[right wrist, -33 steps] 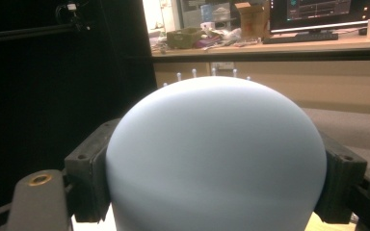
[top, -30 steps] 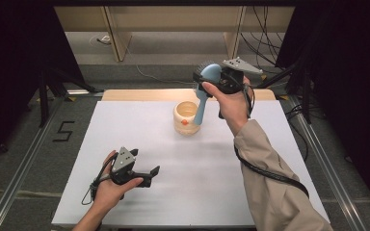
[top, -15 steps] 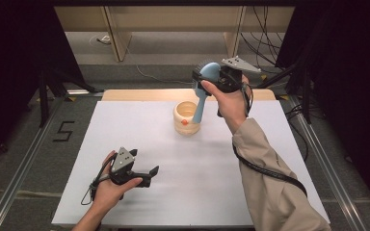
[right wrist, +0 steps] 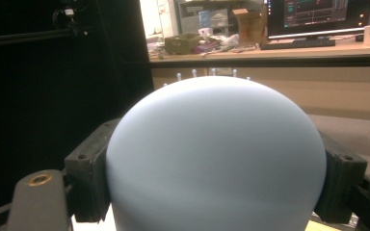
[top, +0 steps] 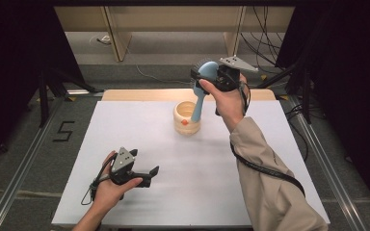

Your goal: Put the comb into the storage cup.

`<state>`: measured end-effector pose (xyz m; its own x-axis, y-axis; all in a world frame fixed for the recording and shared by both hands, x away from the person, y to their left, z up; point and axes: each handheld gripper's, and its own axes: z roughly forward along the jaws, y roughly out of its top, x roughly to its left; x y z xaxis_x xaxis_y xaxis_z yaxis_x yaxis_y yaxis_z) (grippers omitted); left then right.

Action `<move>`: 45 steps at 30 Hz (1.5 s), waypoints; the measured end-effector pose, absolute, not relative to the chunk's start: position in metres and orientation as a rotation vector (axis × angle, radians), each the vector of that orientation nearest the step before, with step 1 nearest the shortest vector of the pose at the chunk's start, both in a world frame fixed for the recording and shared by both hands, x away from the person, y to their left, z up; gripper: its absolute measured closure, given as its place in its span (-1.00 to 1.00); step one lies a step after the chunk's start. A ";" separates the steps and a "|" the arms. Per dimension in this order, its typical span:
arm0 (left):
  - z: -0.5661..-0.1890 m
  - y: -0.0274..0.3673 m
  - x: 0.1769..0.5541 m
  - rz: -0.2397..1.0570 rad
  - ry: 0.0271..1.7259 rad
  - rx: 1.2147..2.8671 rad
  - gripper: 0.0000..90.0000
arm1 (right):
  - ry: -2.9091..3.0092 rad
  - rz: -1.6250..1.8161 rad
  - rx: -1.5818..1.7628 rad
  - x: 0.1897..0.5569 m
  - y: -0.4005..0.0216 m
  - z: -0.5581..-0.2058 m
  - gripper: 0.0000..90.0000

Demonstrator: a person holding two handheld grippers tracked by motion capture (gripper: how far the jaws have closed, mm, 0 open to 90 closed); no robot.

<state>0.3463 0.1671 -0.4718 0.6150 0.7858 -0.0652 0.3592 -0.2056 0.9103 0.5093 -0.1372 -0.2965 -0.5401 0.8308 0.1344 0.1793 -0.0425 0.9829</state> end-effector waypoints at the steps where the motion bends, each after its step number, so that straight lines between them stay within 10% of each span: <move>1: -0.472 0.167 0.346 0.516 0.927 1.805 -1.00 | 1.717 1.625 1.069 0.510 -0.137 -0.296 -0.54; 45: -0.471 0.168 0.347 0.518 0.923 1.803 -1.00 | 1.661 1.642 1.080 0.523 -0.129 -0.295 -0.54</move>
<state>0.3470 0.1677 -0.4706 0.6164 0.7849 -0.0632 0.3546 -0.2050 0.9123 0.5229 -0.1293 -0.2954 -0.5183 0.8426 0.1461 0.1555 -0.0751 0.9850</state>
